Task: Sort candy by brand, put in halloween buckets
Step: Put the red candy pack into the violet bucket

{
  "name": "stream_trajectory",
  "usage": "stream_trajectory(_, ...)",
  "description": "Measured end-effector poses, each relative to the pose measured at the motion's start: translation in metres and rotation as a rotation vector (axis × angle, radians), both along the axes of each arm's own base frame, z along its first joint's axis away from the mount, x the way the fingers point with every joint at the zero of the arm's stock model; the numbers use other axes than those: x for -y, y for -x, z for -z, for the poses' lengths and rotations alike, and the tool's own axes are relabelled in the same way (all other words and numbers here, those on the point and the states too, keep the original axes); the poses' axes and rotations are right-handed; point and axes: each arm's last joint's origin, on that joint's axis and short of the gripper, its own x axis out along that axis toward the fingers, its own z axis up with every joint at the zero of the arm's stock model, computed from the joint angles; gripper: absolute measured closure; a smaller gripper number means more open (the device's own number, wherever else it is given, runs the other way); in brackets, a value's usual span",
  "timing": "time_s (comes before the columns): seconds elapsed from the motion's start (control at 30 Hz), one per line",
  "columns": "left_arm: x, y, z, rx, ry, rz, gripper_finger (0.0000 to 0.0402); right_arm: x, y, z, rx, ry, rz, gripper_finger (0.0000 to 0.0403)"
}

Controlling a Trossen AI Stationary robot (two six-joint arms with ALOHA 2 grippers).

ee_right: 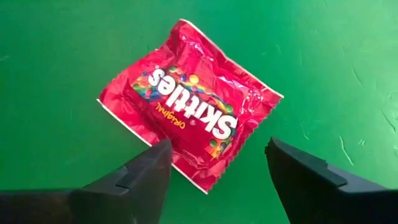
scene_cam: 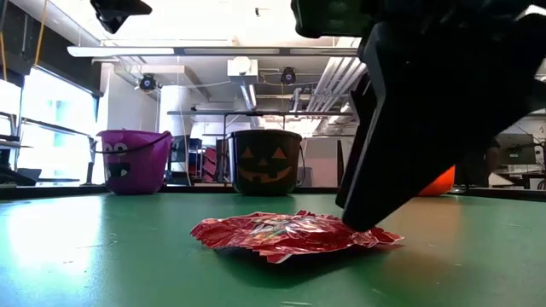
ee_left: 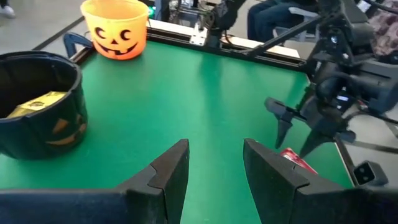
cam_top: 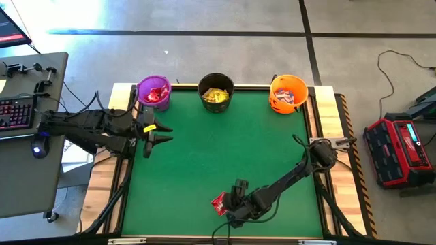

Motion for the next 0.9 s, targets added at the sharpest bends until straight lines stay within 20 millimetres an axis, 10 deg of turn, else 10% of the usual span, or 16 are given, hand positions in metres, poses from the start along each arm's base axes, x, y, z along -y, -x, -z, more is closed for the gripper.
stream_trajectory(0.47, 0.0, 0.0, 0.0, -0.002, -0.007, 0.019, 0.0257, -0.003, -0.006, 0.018, -0.057, -0.109, 0.027, 0.0295)
stream_trajectory(0.9, 0.006, -0.005, 0.003, -0.038, 0.2, 0.109, 0.0257, -0.001, -0.026, -0.024, -0.092, -0.124, 0.073, 0.0394)
